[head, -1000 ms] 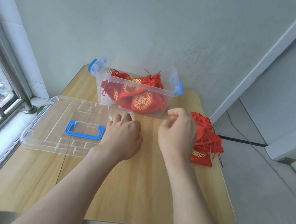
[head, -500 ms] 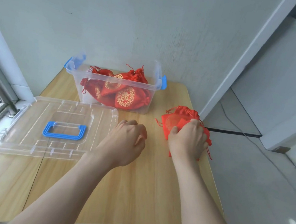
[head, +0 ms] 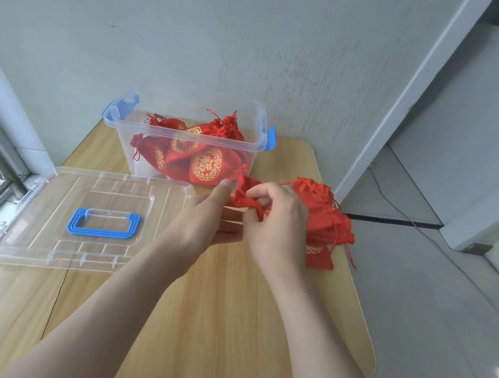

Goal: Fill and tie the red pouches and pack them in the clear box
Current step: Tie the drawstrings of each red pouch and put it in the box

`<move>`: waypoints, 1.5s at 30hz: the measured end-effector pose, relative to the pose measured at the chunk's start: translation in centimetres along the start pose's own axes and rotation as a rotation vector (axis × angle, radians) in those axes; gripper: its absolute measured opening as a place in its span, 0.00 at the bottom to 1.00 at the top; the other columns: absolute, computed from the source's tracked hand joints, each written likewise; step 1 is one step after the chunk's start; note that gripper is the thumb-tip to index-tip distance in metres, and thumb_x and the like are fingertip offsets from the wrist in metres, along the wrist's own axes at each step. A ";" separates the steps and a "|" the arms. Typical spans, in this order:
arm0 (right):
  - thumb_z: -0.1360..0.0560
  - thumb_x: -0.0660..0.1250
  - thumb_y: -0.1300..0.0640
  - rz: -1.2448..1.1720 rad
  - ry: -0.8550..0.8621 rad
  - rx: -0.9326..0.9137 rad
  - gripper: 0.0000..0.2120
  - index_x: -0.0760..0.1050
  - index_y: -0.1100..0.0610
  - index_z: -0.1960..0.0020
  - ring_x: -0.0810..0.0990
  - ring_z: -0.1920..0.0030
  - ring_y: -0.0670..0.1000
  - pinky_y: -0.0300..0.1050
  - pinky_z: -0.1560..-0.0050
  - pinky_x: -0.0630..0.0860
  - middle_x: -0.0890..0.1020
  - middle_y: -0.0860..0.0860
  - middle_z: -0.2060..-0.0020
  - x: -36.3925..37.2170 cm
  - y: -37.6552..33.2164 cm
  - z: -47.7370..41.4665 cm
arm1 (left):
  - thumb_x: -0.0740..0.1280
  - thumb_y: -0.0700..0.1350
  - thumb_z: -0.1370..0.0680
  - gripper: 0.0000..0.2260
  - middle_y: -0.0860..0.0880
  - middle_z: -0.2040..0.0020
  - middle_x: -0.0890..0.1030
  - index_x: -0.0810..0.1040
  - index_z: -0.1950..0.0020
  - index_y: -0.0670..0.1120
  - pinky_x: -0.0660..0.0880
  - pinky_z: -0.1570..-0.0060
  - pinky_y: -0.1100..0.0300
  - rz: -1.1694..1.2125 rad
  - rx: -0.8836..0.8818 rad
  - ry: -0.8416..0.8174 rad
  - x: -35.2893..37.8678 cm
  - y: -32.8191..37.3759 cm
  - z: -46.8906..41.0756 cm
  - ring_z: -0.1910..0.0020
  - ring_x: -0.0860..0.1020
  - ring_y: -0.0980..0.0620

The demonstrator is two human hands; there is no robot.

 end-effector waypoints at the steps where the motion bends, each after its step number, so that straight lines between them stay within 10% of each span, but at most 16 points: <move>1: 0.31 0.69 0.70 0.005 -0.033 -0.036 0.16 0.82 0.51 0.51 0.79 0.54 0.45 0.40 0.49 0.76 0.80 0.46 0.56 0.2 -0.4 0.3 | 0.58 0.51 0.12 0.18 0.42 0.51 0.89 0.84 0.41 0.43 0.83 0.48 0.49 0.068 -0.002 -0.003 -0.1 0.3 0.2 0.52 0.88 0.44; 15: 0.29 0.75 0.63 -0.286 -0.307 0.164 0.18 0.82 0.50 0.42 0.82 0.64 0.46 0.41 0.58 0.82 0.85 0.46 0.59 0.0 -2.3 0.7 | 0.62 0.45 0.12 0.15 0.37 0.50 0.86 0.84 0.43 0.37 0.84 0.54 0.55 0.100 0.059 0.093 -2.7 0.1 -0.6 0.53 0.85 0.44; 23: 0.24 0.69 0.62 -0.161 -0.031 0.182 0.14 0.81 0.48 0.42 0.81 0.55 0.46 0.49 0.47 0.80 0.82 0.44 0.51 0.4 -1.5 0.4 | 0.64 0.41 0.14 0.11 0.34 0.50 0.87 0.81 0.42 0.33 0.86 0.51 0.52 0.025 0.117 0.205 -3.1 0.2 -0.9 0.52 0.87 0.37; 31: 0.21 0.65 0.57 -0.133 -0.117 0.211 0.11 0.82 0.49 0.42 0.82 0.46 0.50 0.56 0.41 0.80 0.84 0.44 0.50 1.5 -1.8 0.3 | 0.63 0.40 0.14 0.11 0.40 0.58 0.85 0.82 0.47 0.34 0.86 0.52 0.52 -0.021 0.118 0.092 -3.4 0.5 -0.5 0.60 0.85 0.44; 39: 0.19 0.67 0.62 -0.053 -0.043 0.111 0.08 0.83 0.52 0.46 0.83 0.53 0.47 0.48 0.46 0.79 0.85 0.43 0.56 1.7 -1.2 -0.1 | 0.64 0.42 0.16 0.09 0.54 0.55 0.85 0.84 0.50 0.47 0.76 0.50 0.54 -0.645 0.349 0.355 -4.4 0.1 -0.3 0.51 0.82 0.52; 45: 0.18 0.68 0.62 0.003 -0.046 0.092 0.07 0.84 0.54 0.44 0.83 0.52 0.47 0.26 0.54 0.67 0.86 0.45 0.54 1.3 -0.5 -0.2 | 0.66 0.46 0.16 0.09 0.48 0.62 0.85 0.81 0.53 0.46 0.78 0.56 0.54 -0.642 0.297 0.390 -5.2 0.1 -0.4 0.61 0.85 0.48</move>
Point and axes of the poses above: each hand's wrist, its own z-axis away from the middle knuckle, its own x-axis out of the palm, y = z × x, the point moved 1 cm from there along -z, towards the middle knuckle
